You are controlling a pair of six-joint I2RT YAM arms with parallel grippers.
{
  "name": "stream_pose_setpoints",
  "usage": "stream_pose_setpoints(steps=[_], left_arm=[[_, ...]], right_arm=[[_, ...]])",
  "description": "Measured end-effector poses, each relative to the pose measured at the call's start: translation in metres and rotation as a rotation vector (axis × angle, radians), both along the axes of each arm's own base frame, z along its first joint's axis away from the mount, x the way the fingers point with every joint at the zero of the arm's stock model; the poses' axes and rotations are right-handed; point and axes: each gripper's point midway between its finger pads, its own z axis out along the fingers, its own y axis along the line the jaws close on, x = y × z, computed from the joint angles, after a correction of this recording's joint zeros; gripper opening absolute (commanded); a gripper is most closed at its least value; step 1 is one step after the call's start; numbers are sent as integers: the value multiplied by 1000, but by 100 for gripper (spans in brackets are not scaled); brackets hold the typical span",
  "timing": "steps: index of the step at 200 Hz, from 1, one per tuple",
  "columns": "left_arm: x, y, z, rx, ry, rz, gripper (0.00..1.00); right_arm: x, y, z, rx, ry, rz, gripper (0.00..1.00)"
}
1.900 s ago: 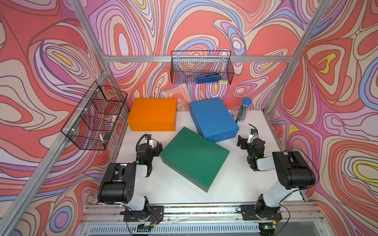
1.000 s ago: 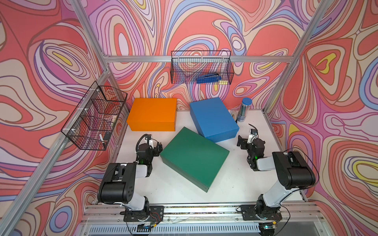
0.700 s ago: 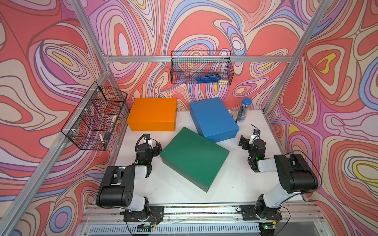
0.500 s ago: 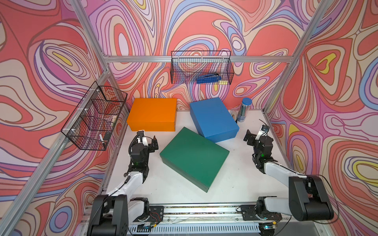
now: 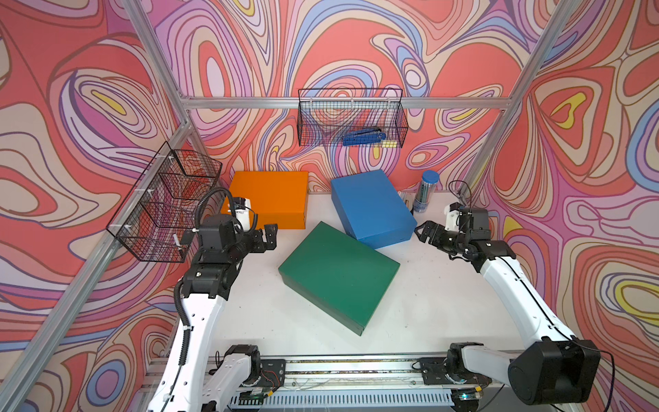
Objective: Stack the shoeboxes
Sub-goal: Adjust the shoebox at the center of the board.
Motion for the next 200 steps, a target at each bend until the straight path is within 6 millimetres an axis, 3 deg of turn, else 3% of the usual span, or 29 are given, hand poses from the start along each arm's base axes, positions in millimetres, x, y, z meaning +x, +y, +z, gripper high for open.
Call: stream_pose_setpoints(steps=[27,51,82,123,175,200], left_arm=[[-5,-22,-57,-52,249,-93,93],[-13,-41,-81,-81,369,-162,93],[-13,-53,-95,-106,451,-202,93],[3,-59,-110,-131,525,-203,94],[24,-72,-118,-140,568,-226,94],[24,-78,-128,-132,600,-232,94]], right_arm=[[-30,21,-11,111,104,56,94],[-53,34,-17,166,157,91,93],[-77,54,-31,189,222,140,93],[-101,100,-47,160,302,264,93],[-95,114,-74,125,372,255,93],[-90,121,-88,114,398,258,94]])
